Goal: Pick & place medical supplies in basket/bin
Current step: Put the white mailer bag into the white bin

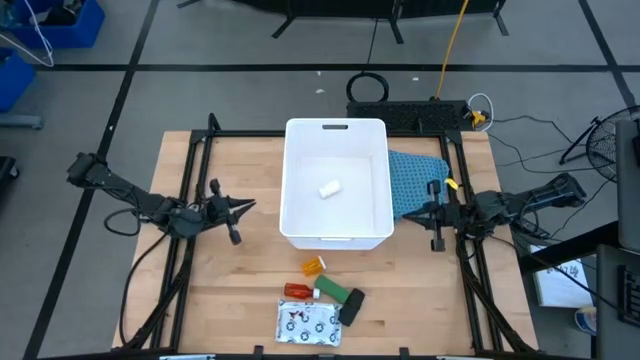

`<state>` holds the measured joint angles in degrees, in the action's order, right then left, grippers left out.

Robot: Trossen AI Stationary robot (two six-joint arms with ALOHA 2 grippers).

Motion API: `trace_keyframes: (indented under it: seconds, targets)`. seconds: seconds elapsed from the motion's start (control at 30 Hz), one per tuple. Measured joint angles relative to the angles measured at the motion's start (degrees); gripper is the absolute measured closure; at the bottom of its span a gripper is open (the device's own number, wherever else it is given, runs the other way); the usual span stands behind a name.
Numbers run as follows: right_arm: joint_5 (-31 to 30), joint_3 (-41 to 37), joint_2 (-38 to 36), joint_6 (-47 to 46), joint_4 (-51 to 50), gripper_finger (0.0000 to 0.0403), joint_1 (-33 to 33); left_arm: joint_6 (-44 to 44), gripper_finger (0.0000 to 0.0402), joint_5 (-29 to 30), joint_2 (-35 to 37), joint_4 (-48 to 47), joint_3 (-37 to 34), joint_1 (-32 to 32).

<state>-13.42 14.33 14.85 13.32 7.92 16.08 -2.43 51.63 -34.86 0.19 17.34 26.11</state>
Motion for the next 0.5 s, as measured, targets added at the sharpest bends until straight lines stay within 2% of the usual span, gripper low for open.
trace_keyframes:
  seconds: [0.27, 0.5]
  targets:
    - [0.18, 0.0, -1.33, 0.85, -0.23, 0.0403, 0.02, 1.75, 0.0366, 0.89, 0.01, 3.47, 0.0, 0.0]
    - [0.16, -0.02, -1.33, 0.37, 1.36, 0.0403, 0.02, 2.54, 0.0367, -1.74, -0.58, 7.13, 0.67, 2.64]
